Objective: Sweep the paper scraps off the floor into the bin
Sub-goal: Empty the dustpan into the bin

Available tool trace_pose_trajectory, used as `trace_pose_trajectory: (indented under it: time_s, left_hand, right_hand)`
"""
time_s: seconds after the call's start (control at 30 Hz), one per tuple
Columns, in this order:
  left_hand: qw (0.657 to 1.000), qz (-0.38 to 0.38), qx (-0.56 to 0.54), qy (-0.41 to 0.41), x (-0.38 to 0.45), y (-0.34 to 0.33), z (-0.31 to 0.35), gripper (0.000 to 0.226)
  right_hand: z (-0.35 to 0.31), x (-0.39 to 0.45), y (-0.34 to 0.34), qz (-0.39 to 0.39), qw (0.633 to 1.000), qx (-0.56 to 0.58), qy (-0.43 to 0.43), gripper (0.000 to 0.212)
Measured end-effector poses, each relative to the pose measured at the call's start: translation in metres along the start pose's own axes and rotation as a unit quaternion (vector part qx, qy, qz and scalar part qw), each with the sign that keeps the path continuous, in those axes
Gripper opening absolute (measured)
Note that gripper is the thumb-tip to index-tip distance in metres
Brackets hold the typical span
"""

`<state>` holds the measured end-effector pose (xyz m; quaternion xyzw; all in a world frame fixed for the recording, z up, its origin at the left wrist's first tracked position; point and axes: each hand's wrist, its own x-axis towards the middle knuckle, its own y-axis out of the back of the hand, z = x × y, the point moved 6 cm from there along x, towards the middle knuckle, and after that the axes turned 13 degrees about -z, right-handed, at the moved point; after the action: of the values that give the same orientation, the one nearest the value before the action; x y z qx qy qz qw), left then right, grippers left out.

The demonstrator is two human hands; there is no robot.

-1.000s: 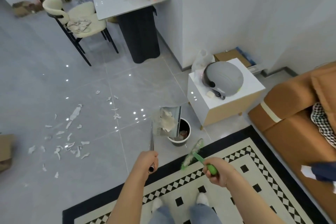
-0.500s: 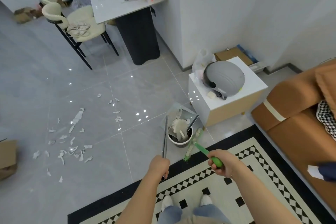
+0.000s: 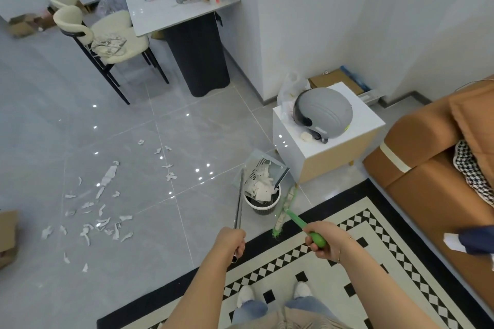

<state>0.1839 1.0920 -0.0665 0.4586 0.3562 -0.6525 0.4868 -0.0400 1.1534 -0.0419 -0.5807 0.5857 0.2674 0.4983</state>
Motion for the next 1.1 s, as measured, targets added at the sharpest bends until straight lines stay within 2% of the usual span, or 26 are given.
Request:
trace_pose_trajectory:
  time_s: [0.17, 0.3, 0.47, 0.77, 0.93, 1.1]
  left_hand:
    - [0.999, 0.001, 0.031, -0.014, 0.003, 0.001, -0.004, 0.012]
    - [0.996, 0.024, 0.080, -0.014, 0.000, -0.003, -0.019, 0.024]
    - [0.994, 0.056, 0.095, -0.019, 0.003, 0.001, -0.018, 0.012]
    - [0.992, 0.052, 0.103, -0.052, 0.006, 0.013, -0.008, 0.004]
    - [0.995, 0.044, 0.089, -0.026, 0.006, 0.012, -0.011, 0.017]
    - [0.979, 0.075, 0.186, -0.025, 0.005, 0.000, -0.021, 0.014]
  right_hand:
    - [0.007, -0.006, -0.004, 0.005, 1.000, 0.002, -0.001, 0.007]
    - [0.012, -0.007, -0.006, 0.010, 1.000, -0.004, -0.004, 0.006]
    - [0.017, -0.007, -0.007, 0.014, 1.000, -0.001, -0.008, 0.006]
    - [0.024, -0.001, -0.007, 0.015, 1.000, -0.006, -0.011, 0.005]
    - [0.023, 0.001, -0.006, 0.010, 1.000, -0.002, -0.007, 0.017]
    - [0.022, 0.004, -0.003, 0.014, 1.000, 0.000, -0.008, 0.025]
